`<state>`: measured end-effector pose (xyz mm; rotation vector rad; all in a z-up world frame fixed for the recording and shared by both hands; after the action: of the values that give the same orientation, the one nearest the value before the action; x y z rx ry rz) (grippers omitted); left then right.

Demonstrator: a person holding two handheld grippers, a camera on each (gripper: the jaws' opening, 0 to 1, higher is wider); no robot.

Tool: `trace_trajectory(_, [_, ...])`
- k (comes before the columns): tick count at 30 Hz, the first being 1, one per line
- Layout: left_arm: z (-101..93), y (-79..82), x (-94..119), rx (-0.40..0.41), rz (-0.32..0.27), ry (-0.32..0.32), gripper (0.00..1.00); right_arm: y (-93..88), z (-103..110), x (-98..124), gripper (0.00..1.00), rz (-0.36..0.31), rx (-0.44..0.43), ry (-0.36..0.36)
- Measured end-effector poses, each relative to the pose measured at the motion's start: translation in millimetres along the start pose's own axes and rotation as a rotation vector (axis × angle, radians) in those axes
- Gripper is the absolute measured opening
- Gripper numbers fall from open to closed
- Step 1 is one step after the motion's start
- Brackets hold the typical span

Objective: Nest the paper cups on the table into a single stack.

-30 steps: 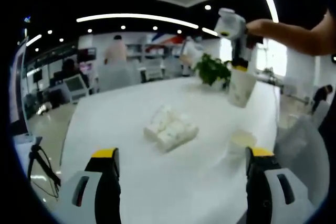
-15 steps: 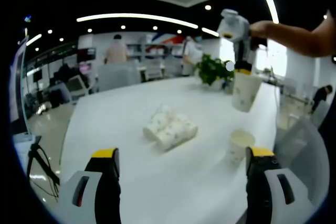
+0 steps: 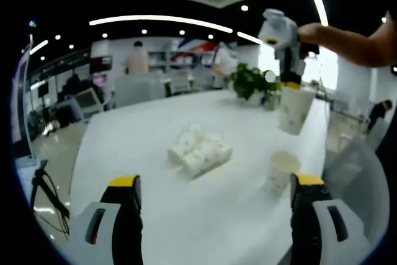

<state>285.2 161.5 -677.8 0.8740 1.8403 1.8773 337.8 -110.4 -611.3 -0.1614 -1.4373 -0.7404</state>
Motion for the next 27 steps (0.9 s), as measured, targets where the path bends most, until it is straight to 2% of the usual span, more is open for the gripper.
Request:
trace_trajectory(12, [-1.4, -1.6, -3, -0.002, 0.002, -0.007, 0.99, 1.0, 16, -6, 0.0, 0.017, 0.009, 0.012])
trace_trajectory(20, [-0.4, -1.0, -3, 0.001, 0.0, -0.005, 0.99, 1.8, 19, -12, 0.0, 0.019, 0.011, 0.02])
trace_trajectory(27, [-0.2, -2.3, -3, 0.005, -0.001, -0.004, 0.99, 1.0, 17, -27, 0.0, 0.026, 0.004, 0.008])
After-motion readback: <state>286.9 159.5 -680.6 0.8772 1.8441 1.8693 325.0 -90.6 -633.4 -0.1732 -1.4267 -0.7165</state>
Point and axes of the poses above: the point that each gripper's makers call its tool centre point, and the gripper's own axes: x roughly backward along the fingers, z roughly to its left, y roughly out of its top, the point moved 6 cm from there along x, roughly backward along the fingers, and after that the axes turned 10 degrees about -z, right-handed, at the moved point
